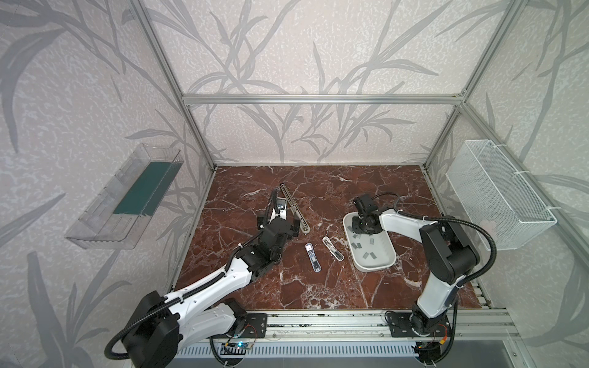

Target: Load the staples into the stapler

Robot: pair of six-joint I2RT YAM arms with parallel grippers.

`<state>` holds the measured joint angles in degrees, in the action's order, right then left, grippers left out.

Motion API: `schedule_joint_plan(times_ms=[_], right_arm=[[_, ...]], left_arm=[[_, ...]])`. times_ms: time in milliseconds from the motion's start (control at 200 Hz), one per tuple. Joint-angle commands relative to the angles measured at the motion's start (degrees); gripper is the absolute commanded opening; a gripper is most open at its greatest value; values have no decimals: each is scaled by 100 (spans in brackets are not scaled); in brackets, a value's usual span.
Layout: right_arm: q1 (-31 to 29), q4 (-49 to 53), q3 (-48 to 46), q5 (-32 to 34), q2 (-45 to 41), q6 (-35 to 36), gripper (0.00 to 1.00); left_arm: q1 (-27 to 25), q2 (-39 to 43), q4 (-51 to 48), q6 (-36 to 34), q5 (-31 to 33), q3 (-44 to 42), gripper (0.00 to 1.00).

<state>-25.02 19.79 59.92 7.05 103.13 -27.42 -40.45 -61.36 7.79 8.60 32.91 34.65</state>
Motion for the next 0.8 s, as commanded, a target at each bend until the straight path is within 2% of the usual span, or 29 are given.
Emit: schedule_joint_plan(times_ms=[0,120,300,545,680,795], right_arm=[[-38,337,-99,25,-144,-58,26],[-47,326,-95,-9,-105,-86,17],[-56,315,-74,-3,-49,-85,10],[-82,330,-56,109,-151,36,10],[-82,386,-25,133,-257,59,10],[-78,388,85,-31,-167,119,8]], left_arm=[[23,121,99,34,25,-82,99],[27,85,135,41,14,-95,99],[28,80,135,66,-18,-113,99],[51,93,404,263,-47,-393,99],[404,-389,896,365,-164,-372,99],[687,-1151,910,264,69,230,99]])
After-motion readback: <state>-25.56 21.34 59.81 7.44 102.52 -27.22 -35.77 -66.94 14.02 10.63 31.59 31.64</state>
